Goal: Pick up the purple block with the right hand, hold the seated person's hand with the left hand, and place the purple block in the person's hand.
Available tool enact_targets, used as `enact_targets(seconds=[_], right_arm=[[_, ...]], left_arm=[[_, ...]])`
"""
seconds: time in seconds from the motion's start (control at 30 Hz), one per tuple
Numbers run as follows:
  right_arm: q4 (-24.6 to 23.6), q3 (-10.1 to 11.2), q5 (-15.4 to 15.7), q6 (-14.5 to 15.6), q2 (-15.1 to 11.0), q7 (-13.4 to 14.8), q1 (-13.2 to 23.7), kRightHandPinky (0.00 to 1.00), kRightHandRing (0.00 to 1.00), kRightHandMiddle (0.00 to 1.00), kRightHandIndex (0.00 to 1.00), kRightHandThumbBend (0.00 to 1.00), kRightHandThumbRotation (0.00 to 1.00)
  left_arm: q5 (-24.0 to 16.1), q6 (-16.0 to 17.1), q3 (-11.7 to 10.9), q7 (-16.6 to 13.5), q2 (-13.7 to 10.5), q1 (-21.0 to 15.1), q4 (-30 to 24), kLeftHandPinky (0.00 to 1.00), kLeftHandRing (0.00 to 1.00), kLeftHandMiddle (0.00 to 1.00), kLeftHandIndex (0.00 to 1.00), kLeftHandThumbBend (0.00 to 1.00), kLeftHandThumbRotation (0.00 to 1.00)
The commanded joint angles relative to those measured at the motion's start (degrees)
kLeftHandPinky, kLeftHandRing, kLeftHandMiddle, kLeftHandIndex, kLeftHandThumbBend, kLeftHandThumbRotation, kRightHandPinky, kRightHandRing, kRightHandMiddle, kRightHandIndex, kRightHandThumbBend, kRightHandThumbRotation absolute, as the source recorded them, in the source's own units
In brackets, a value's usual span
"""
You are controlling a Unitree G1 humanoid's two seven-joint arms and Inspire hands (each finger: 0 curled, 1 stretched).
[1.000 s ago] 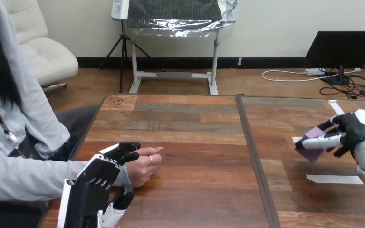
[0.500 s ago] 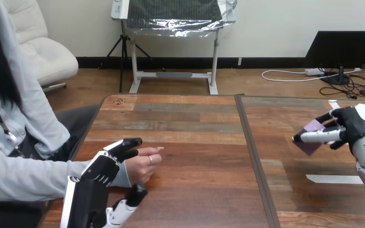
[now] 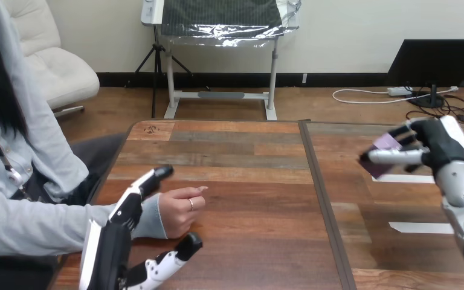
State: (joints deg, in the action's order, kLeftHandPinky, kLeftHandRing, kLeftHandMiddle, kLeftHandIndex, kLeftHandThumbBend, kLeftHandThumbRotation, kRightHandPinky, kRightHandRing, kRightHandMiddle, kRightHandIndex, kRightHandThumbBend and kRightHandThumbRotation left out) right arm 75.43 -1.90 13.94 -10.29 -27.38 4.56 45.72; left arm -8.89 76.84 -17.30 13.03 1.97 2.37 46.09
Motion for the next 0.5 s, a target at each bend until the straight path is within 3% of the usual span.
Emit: enact_targets(seconds=[0.0,0.33,0.47], right_arm=[[-4.1,1.1,-1.6,-2.4,1.8,0.4,1.9,0.36,0.44,0.52,0.53,0.77,0.0],[-7.4,2.0,-3.6,-5.2,3.6,0.1,0.7,0.35,0.42,0.51,0.52,0.77,0.0],[-8.9,2.5,-4.7,-6.2,4.3,-0.2,0.1,0.34,0.41,0.51,0.51,0.77,0.0]], left_arm=[[-7.8,-1.9,-2.1,-6.2,-0.4,-2.2,-5.8,0.9,0.9,0.87,0.84,0.92,0.47],[-21.4,-9.2,-1.3,-18.3,-3.2,-1.2,-12.8,0.93,0.94,0.92,0.89,0.99,0.45],[-24.3,-11.7,0.1,-21.7,-4.6,-1.1,-14.3,0.93,0.94,0.93,0.9,1.0,0.44]])
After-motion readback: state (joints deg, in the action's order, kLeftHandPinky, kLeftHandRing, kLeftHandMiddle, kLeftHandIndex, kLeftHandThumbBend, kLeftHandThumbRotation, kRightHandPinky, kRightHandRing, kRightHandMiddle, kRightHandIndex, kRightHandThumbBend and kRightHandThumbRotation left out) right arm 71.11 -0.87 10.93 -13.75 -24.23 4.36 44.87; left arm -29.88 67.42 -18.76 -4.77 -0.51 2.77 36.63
